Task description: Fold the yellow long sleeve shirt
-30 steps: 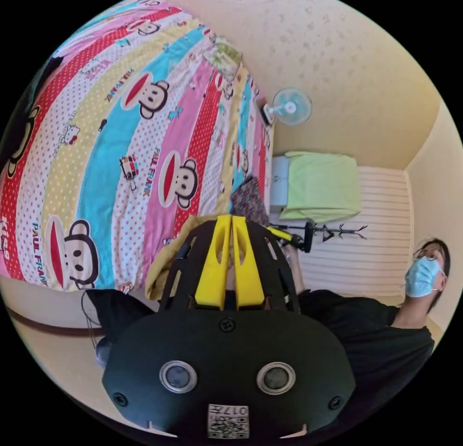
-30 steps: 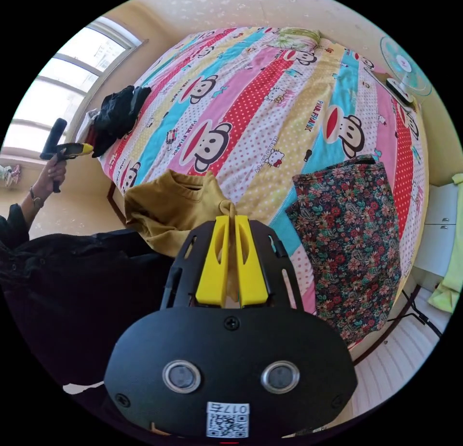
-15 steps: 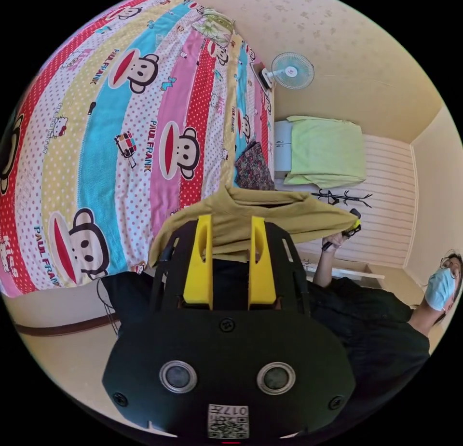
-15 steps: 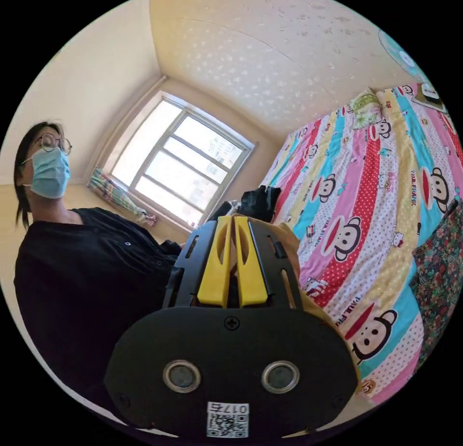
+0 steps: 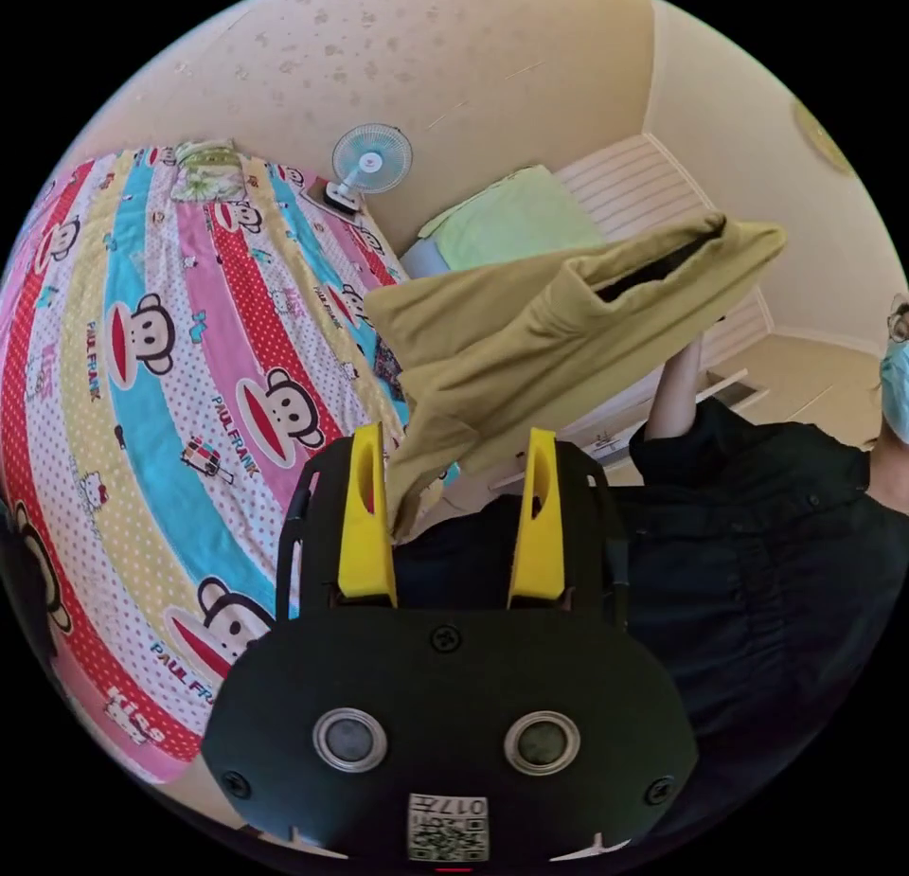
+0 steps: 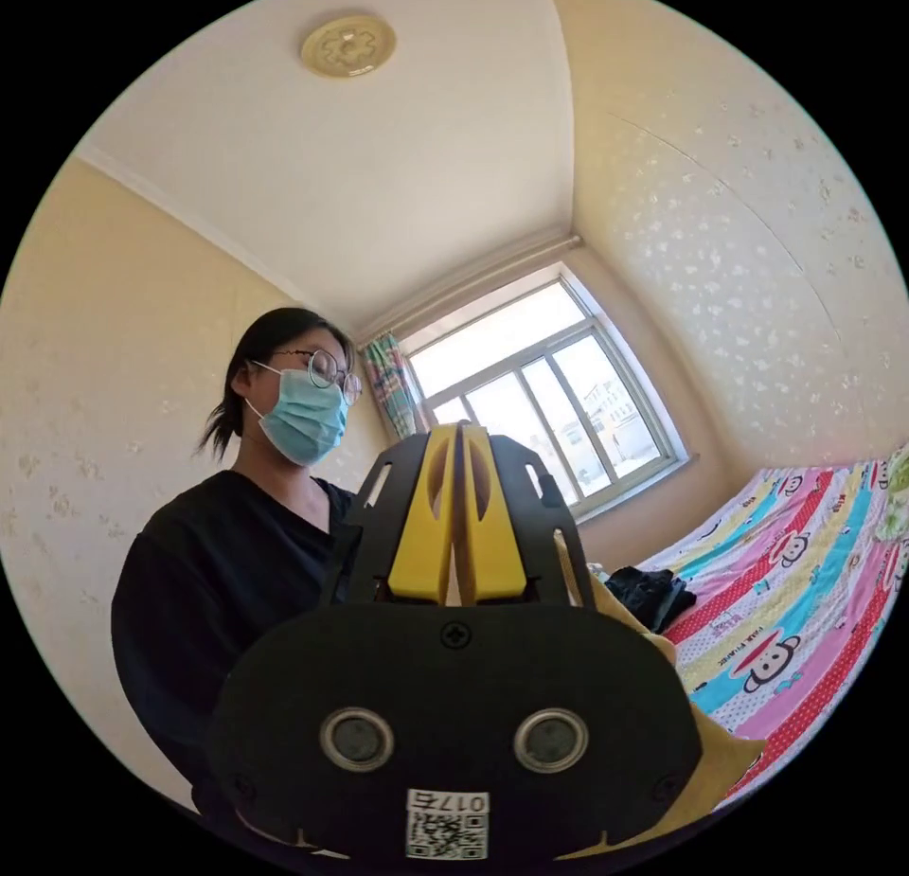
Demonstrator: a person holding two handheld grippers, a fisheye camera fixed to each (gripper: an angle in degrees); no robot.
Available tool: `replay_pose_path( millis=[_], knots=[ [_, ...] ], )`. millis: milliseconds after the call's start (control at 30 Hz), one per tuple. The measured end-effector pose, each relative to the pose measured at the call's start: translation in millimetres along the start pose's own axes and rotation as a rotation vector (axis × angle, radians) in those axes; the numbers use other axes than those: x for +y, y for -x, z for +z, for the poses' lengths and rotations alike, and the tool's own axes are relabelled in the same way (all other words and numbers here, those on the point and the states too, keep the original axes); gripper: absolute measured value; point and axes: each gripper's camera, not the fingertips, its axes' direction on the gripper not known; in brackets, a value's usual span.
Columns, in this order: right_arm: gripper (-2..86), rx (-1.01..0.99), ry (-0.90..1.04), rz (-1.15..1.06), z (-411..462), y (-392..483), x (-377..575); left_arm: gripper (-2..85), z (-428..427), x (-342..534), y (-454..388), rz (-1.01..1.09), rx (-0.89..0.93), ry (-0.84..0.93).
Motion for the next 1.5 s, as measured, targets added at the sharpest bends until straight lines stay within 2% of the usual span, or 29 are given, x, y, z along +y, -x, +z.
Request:
replay_pose_path(
  millis=[200, 267, 333, 467, 633, 733, 967, 1067, 1267, 1400, 1500],
  knots=[
    [0.5, -0.101, -0.032, -0.134, 46, 40, -31, 20.1, 21, -32, -10, 0.093, 0.134, -0.029],
    [0.5, -0.115, -0.056, -0.166, 52, 53, -34, 16.3, 27, -38, -17, 0.132, 0.32, -0.044],
    [0.4, -0.038, -0.105, -0.208, 49, 72, -33, 13.0, 23, -35, -31, 0.176, 0.419, -0.052],
    [0.5, 0.086, -0.176, -0.211, 28, 95, -24, 5.6, -22, -1, -60, 0.219, 0.309, -0.08],
    [0.6, 0.434, -0.283, -0.154, -15, 124, 21, 5.2, -80, 34, -53, 0.131, 0.273, 0.009],
    [0.5, 0.566, -0.287, -0.067, -23, 120, 52, 4.6, -113, 49, -57, 0.098, 0.144, -0.043],
    [0.6, 0.412, -0.405, 0.07, -39, 102, 110, 4.2, -195, 87, -87, 0.101, 0.178, -0.396],
    [0.7, 0.366, -0.429, 0.082, -40, 116, 142, 4.2, -202, 108, -116, 0.128, 0.089, -0.367],
    [0.6, 0.649, -0.249, 0.036, 0, 153, 149, 4.2, -238, 120, -153, 0.103, -0.086, -0.337],
    [0.7, 0.67, -0.185, 0.054, 25, 119, 124, 4.0, -264, 105, -160, 0.103, -0.119, -0.433],
    [0.8, 0.741, -0.211, 0.126, 27, 75, 109, 4.0, -263, 68, -153, 0.06, -0.216, -0.377]
  ],
)
